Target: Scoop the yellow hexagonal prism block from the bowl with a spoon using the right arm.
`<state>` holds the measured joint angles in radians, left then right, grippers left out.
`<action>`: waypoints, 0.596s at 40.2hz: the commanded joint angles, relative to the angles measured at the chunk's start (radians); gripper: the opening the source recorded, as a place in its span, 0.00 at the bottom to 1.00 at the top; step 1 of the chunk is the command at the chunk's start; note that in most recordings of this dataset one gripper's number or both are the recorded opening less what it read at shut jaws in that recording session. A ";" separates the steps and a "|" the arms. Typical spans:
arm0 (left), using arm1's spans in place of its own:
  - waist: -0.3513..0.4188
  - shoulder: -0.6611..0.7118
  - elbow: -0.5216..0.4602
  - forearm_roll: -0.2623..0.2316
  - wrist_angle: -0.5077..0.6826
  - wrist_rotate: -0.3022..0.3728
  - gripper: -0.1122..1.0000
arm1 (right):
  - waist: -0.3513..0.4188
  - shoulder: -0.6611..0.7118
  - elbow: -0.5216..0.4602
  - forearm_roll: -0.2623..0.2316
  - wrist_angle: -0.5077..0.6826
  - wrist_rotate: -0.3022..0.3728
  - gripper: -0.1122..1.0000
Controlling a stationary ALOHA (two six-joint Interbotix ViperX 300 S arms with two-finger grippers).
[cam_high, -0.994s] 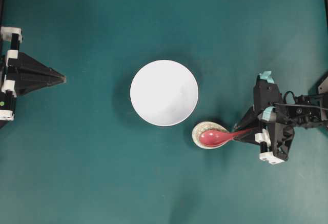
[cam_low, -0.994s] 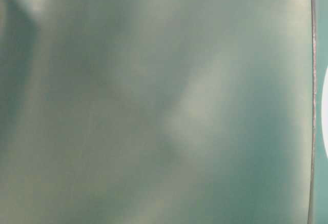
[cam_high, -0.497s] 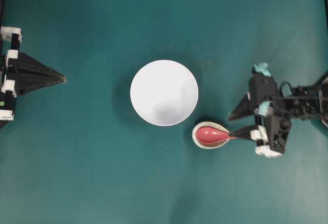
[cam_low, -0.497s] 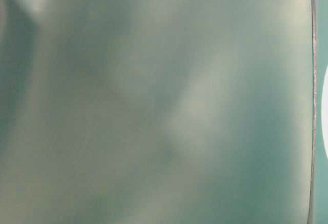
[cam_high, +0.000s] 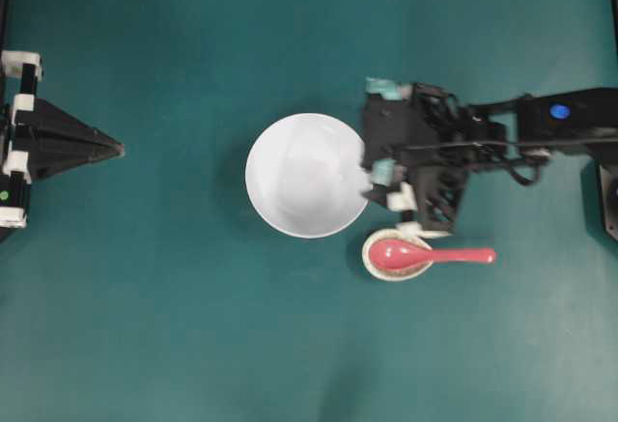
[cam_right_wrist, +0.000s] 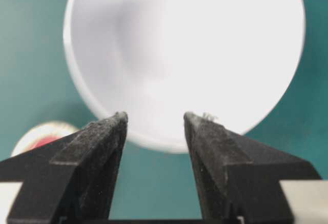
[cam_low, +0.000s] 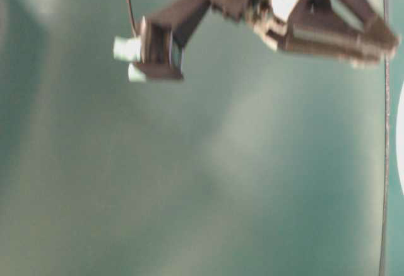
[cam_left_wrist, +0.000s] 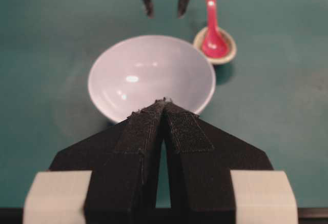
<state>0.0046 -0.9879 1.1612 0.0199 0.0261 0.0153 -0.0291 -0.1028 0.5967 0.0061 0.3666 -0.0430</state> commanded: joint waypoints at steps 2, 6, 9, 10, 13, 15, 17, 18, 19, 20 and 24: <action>0.002 0.003 -0.023 0.002 -0.011 0.002 0.09 | -0.020 0.037 -0.095 -0.017 0.002 -0.003 0.58; 0.002 0.003 -0.021 0.002 -0.011 0.002 0.09 | -0.032 0.077 -0.152 -0.026 0.006 -0.003 0.58; 0.002 0.003 -0.021 0.002 -0.011 0.002 0.09 | -0.037 0.098 -0.186 -0.034 0.009 -0.003 0.58; 0.002 0.003 -0.021 0.002 -0.011 0.002 0.09 | -0.037 0.104 -0.195 -0.035 0.011 -0.003 0.58; 0.002 0.003 -0.021 0.002 -0.011 0.002 0.09 | -0.037 0.123 -0.224 -0.038 0.015 -0.002 0.58; 0.002 0.003 -0.021 0.002 -0.011 0.002 0.09 | -0.037 0.132 -0.235 -0.038 0.028 0.000 0.58; 0.002 0.002 -0.023 0.002 -0.011 0.002 0.09 | -0.043 0.133 -0.239 -0.040 0.051 0.002 0.58; 0.002 0.003 -0.021 0.002 -0.011 0.002 0.09 | -0.052 0.133 -0.238 -0.038 0.069 0.009 0.58; 0.002 0.003 -0.021 0.002 -0.011 0.002 0.09 | -0.058 0.133 -0.238 -0.038 0.086 0.014 0.58; 0.002 0.003 -0.021 0.002 -0.011 0.002 0.09 | -0.064 0.133 -0.236 -0.038 0.100 0.015 0.58; 0.002 0.003 -0.021 0.002 -0.011 0.002 0.09 | -0.097 0.133 -0.225 -0.034 0.156 0.035 0.58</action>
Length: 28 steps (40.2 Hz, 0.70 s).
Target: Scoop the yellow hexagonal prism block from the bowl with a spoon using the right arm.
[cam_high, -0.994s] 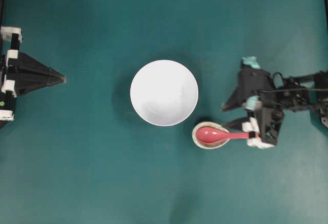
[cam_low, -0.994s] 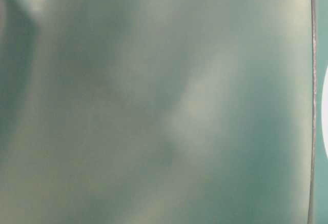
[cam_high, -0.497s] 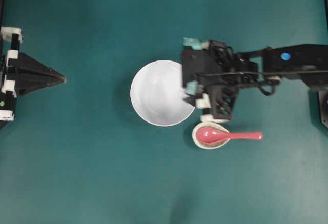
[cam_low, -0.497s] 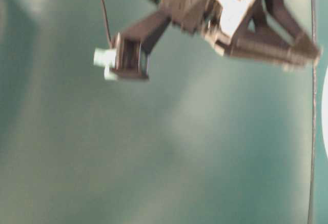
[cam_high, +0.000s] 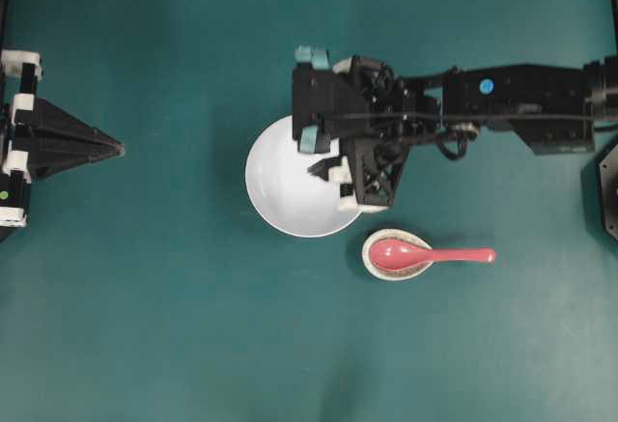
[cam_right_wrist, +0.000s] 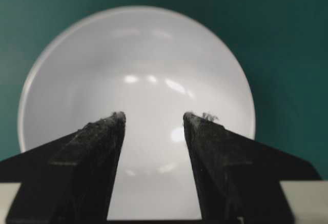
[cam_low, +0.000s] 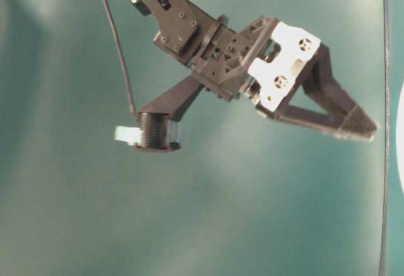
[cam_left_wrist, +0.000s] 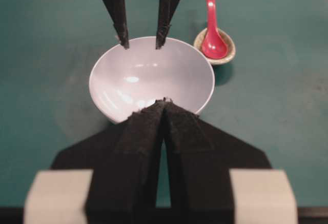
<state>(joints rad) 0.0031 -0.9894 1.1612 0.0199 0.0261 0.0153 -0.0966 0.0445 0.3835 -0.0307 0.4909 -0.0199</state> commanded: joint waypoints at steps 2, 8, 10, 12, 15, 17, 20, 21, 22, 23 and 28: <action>0.003 0.005 -0.021 0.002 -0.011 0.002 0.09 | -0.038 -0.014 -0.006 0.003 0.037 0.037 0.58; 0.003 0.005 -0.021 0.002 -0.011 0.002 0.09 | -0.058 -0.014 0.002 0.005 0.021 0.166 0.58; 0.003 0.005 -0.021 0.002 -0.011 0.002 0.09 | -0.063 -0.014 0.005 0.003 0.023 0.215 0.58; 0.003 0.005 -0.021 0.002 -0.011 0.002 0.09 | -0.064 -0.014 0.009 0.002 0.025 0.256 0.58; 0.003 0.005 -0.021 0.002 -0.011 0.002 0.09 | -0.066 -0.014 0.020 0.002 0.026 0.307 0.58; 0.003 0.005 -0.021 0.002 -0.011 0.002 0.09 | -0.064 -0.014 0.028 0.003 0.028 0.337 0.58; 0.003 0.005 -0.021 0.002 -0.011 0.002 0.09 | -0.064 -0.014 0.040 0.003 0.029 0.376 0.58; 0.003 0.005 -0.021 0.002 -0.011 0.002 0.09 | -0.064 -0.014 0.044 0.003 0.031 0.390 0.58; 0.003 0.005 -0.021 0.002 -0.011 0.002 0.09 | -0.064 -0.014 0.048 0.003 0.032 0.397 0.58; 0.003 0.005 -0.021 0.002 -0.011 0.002 0.09 | -0.066 -0.014 0.052 0.003 0.034 0.411 0.58; 0.003 0.005 -0.021 0.002 -0.011 0.002 0.09 | -0.069 -0.006 0.072 0.003 0.048 0.480 0.58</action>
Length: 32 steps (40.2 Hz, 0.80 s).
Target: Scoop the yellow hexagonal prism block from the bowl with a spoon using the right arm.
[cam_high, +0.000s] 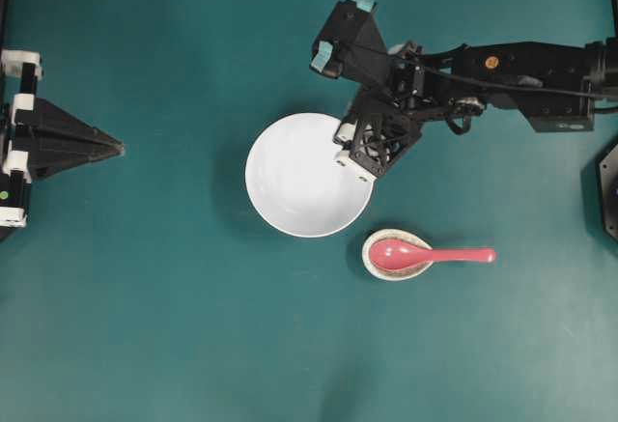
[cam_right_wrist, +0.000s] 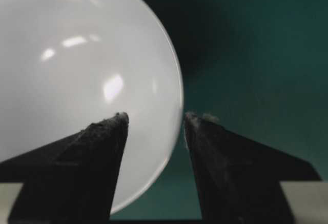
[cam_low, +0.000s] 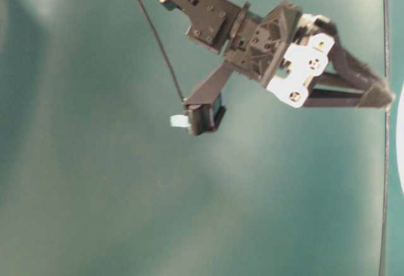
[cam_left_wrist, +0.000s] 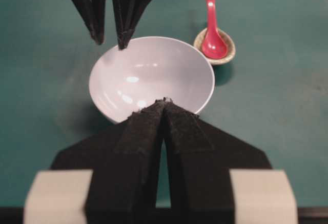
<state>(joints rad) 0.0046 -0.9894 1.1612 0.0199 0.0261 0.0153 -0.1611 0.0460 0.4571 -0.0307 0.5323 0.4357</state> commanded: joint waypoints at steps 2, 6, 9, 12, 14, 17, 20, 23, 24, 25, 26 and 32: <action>0.002 0.005 -0.023 0.002 -0.011 0.002 0.09 | -0.008 -0.006 0.003 0.002 0.009 0.057 0.58; 0.002 0.005 -0.023 0.002 -0.011 0.002 0.09 | -0.006 -0.003 0.012 0.000 0.006 0.097 0.58; 0.002 0.005 -0.023 0.002 -0.011 0.002 0.09 | -0.008 -0.003 0.017 0.000 0.006 0.114 0.58; 0.002 0.005 -0.023 0.002 -0.011 0.002 0.09 | -0.008 -0.003 0.023 0.005 0.005 0.120 0.58; 0.002 0.005 -0.023 0.002 -0.011 0.000 0.09 | -0.006 -0.003 0.028 0.005 0.005 0.126 0.58; 0.002 0.005 -0.023 0.002 -0.011 -0.002 0.09 | -0.008 -0.002 0.032 0.011 0.005 0.143 0.58; 0.002 0.005 -0.023 0.002 -0.011 -0.002 0.09 | -0.006 0.002 0.038 0.012 0.000 0.156 0.58; 0.002 0.005 -0.023 0.002 -0.011 -0.002 0.09 | -0.006 0.005 0.044 0.011 -0.014 0.163 0.58; 0.002 0.005 -0.023 0.002 -0.011 -0.002 0.09 | -0.008 0.005 0.046 0.012 -0.017 0.163 0.58; 0.002 0.005 -0.025 0.002 -0.011 -0.002 0.09 | -0.006 0.003 0.046 0.012 -0.023 0.163 0.58; 0.002 0.003 -0.025 0.002 -0.011 -0.002 0.09 | -0.006 0.003 0.048 0.012 -0.026 0.163 0.58; 0.002 0.005 -0.023 0.002 -0.011 -0.003 0.09 | -0.006 0.005 0.046 0.011 -0.031 0.161 0.54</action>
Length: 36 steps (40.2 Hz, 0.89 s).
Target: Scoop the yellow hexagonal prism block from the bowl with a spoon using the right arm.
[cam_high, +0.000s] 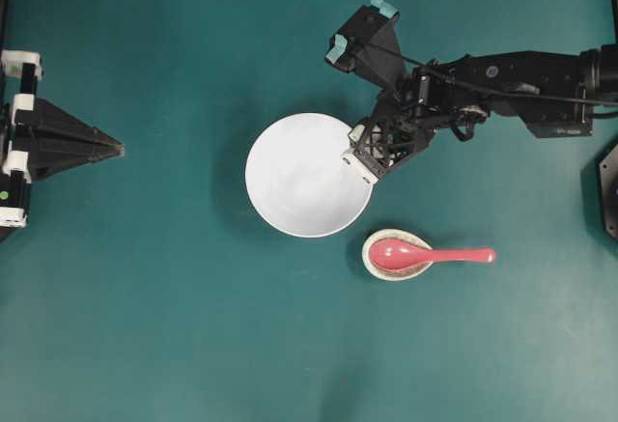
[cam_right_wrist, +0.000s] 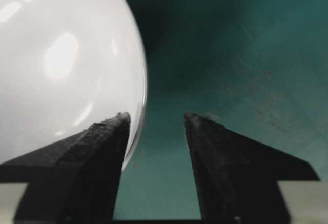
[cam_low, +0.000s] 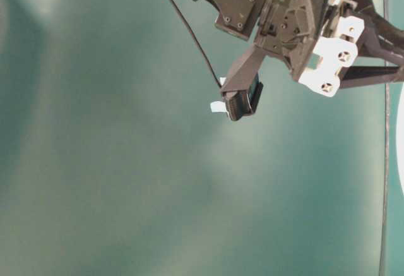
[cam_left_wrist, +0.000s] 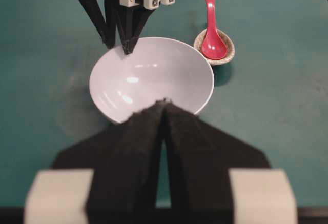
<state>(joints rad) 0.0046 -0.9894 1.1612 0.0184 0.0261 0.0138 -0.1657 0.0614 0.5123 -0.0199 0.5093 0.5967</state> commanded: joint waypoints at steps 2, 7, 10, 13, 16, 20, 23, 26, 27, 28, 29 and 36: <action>0.002 0.005 -0.023 0.003 -0.011 -0.002 0.09 | -0.002 -0.012 -0.008 0.000 -0.006 0.000 0.51; 0.002 0.005 -0.023 0.003 -0.011 -0.002 0.09 | -0.002 -0.012 -0.009 0.000 -0.008 0.000 0.35; 0.002 0.005 -0.023 0.003 -0.011 -0.002 0.09 | -0.002 -0.012 -0.011 -0.002 -0.008 0.000 0.24; 0.002 0.005 -0.023 0.003 -0.011 -0.002 0.09 | -0.002 -0.012 -0.012 -0.003 -0.008 0.002 0.17; 0.002 0.005 -0.023 0.003 -0.011 -0.002 0.09 | -0.008 -0.012 -0.012 -0.003 -0.008 0.002 0.17; 0.002 0.005 -0.023 0.003 -0.011 0.000 0.09 | -0.020 -0.017 -0.006 -0.003 -0.008 0.002 0.17; 0.002 0.005 -0.023 0.003 -0.011 0.000 0.09 | -0.029 -0.025 0.000 -0.003 -0.008 0.002 0.17; 0.002 0.005 -0.023 0.003 -0.011 0.000 0.09 | -0.043 -0.035 0.014 -0.003 -0.008 0.002 0.17; 0.002 0.005 -0.023 0.003 -0.011 0.000 0.09 | -0.046 -0.038 0.017 -0.003 -0.008 0.002 0.17; 0.002 0.005 -0.023 0.003 -0.011 0.000 0.09 | -0.051 -0.043 0.023 -0.003 -0.008 0.003 0.17; 0.002 0.005 -0.023 0.003 -0.011 0.000 0.09 | -0.054 -0.048 0.031 -0.003 -0.008 0.003 0.17; 0.002 0.005 -0.023 0.003 -0.011 0.000 0.09 | -0.086 -0.086 0.077 -0.002 -0.011 0.005 0.17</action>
<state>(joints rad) 0.0046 -0.9894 1.1612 0.0199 0.0261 0.0138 -0.2332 0.0153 0.5829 -0.0199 0.5047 0.6013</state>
